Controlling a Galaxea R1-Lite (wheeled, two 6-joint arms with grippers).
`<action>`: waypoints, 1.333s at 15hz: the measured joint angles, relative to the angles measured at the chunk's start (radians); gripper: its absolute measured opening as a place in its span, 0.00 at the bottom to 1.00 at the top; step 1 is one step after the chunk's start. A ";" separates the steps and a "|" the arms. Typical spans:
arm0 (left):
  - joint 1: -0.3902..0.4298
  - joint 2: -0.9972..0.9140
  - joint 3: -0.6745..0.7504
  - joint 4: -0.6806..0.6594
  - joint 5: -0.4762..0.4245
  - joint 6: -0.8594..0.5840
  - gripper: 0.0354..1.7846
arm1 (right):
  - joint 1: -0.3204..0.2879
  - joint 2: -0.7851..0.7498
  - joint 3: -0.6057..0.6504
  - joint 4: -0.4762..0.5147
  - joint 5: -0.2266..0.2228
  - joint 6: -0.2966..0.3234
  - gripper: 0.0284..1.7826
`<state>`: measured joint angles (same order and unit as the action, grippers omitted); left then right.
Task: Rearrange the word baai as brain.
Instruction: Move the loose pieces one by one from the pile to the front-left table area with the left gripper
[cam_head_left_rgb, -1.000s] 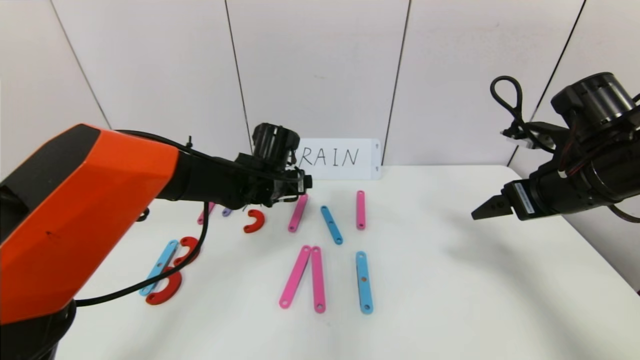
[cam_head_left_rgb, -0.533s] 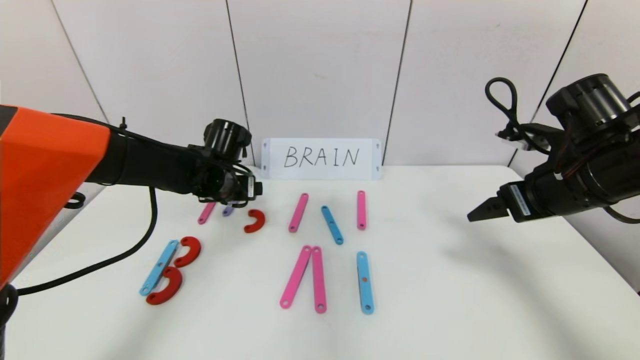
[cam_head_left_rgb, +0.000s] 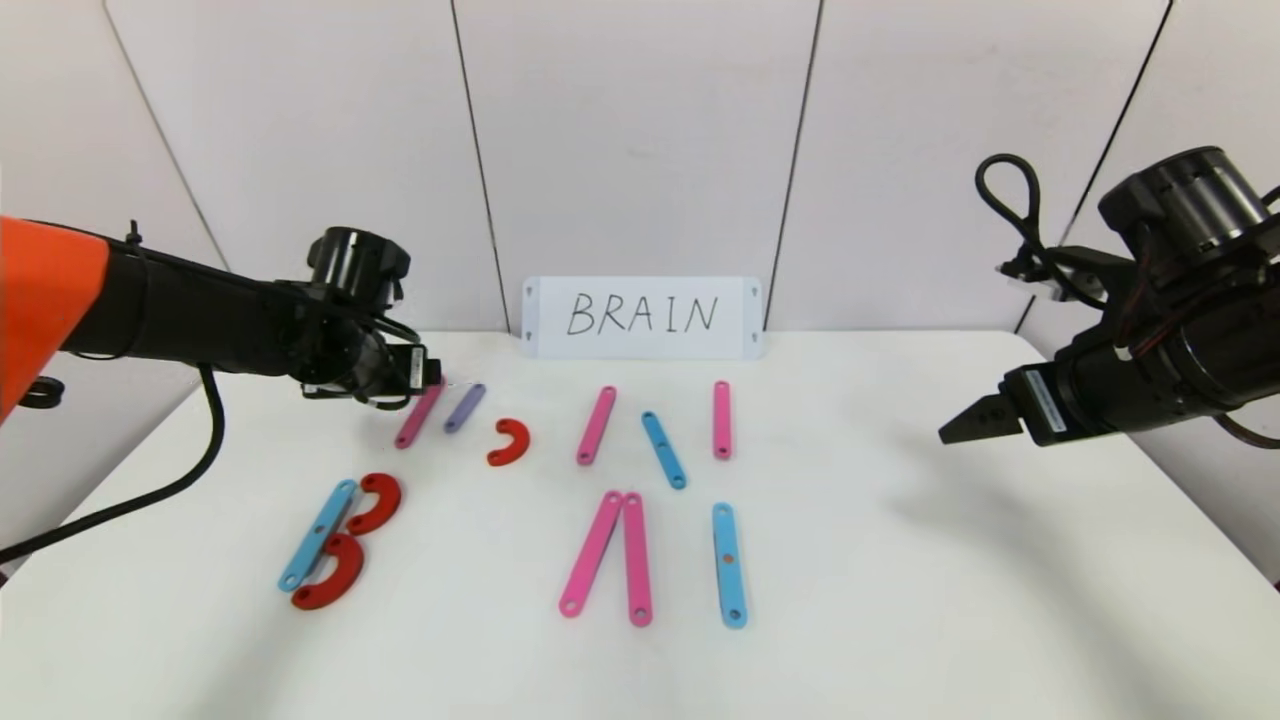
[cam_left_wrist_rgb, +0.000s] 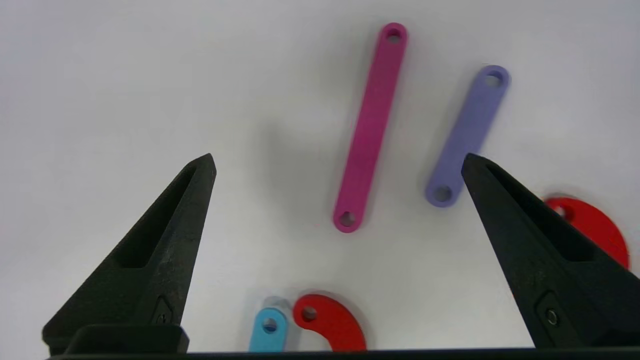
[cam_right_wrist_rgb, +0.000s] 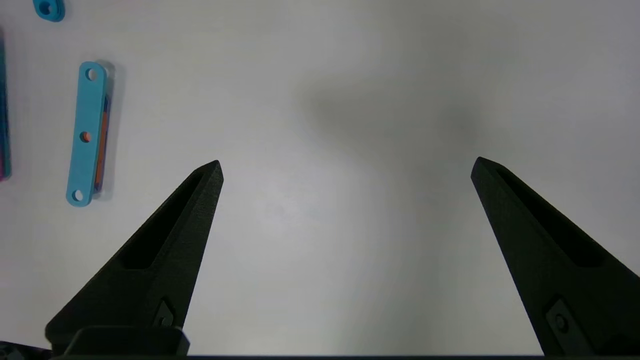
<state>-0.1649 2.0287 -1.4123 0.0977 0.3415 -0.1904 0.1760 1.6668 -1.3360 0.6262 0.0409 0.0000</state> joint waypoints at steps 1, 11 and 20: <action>0.001 0.003 0.000 -0.002 -0.002 -0.007 0.96 | 0.001 0.000 0.000 0.000 0.000 0.000 0.98; 0.005 0.071 -0.014 -0.006 -0.031 -0.011 0.96 | -0.001 -0.001 0.000 -0.001 0.000 0.000 0.98; 0.026 0.093 -0.022 -0.007 -0.098 -0.009 0.96 | 0.002 0.001 0.000 0.000 0.000 0.000 0.98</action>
<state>-0.1385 2.1215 -1.4340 0.0902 0.2438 -0.1996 0.1783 1.6679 -1.3360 0.6257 0.0409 0.0000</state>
